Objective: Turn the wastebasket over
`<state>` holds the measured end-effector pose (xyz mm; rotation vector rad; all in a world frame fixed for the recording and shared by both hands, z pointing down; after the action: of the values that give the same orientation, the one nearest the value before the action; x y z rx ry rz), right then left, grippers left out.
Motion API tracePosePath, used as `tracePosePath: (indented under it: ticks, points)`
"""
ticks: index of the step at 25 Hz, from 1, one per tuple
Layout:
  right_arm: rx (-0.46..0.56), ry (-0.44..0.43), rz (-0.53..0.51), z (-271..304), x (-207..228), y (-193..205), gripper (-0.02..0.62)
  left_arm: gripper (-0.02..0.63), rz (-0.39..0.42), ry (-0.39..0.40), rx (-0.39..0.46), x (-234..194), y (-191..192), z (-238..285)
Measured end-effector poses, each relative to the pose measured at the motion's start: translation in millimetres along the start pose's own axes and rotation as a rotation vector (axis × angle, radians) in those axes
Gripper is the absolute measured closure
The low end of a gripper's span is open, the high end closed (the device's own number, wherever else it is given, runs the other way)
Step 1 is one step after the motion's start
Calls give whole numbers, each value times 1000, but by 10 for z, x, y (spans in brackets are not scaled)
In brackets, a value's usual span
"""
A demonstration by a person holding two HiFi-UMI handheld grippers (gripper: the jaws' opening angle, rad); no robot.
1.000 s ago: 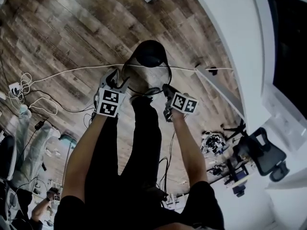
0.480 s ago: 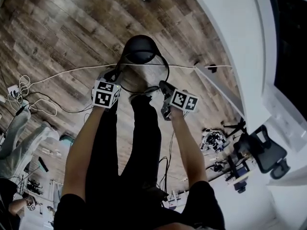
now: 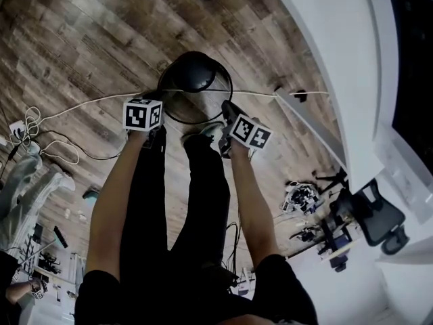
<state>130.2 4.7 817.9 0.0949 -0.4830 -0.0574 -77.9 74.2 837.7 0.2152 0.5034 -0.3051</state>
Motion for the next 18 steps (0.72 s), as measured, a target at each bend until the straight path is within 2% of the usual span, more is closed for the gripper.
tracePosePath:
  ticks: [7, 18]
  points:
    - [26, 44, -28, 479, 169, -94, 543, 517, -60, -24, 13, -281, 19, 386]
    - [52, 69, -38, 1115, 396, -122, 543, 522, -55, -37, 53, -668, -113, 904]
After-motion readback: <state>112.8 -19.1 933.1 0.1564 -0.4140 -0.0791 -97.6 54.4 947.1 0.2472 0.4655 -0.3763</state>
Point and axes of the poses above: the fingertips, and each gripper's own axes: z forward along the fingers, x to its right, y out of its underside, the point moved 1 cm from there along -z, backward along the fingers, and after that the axes turned 2 degrees about y, right-handed, at the moved point
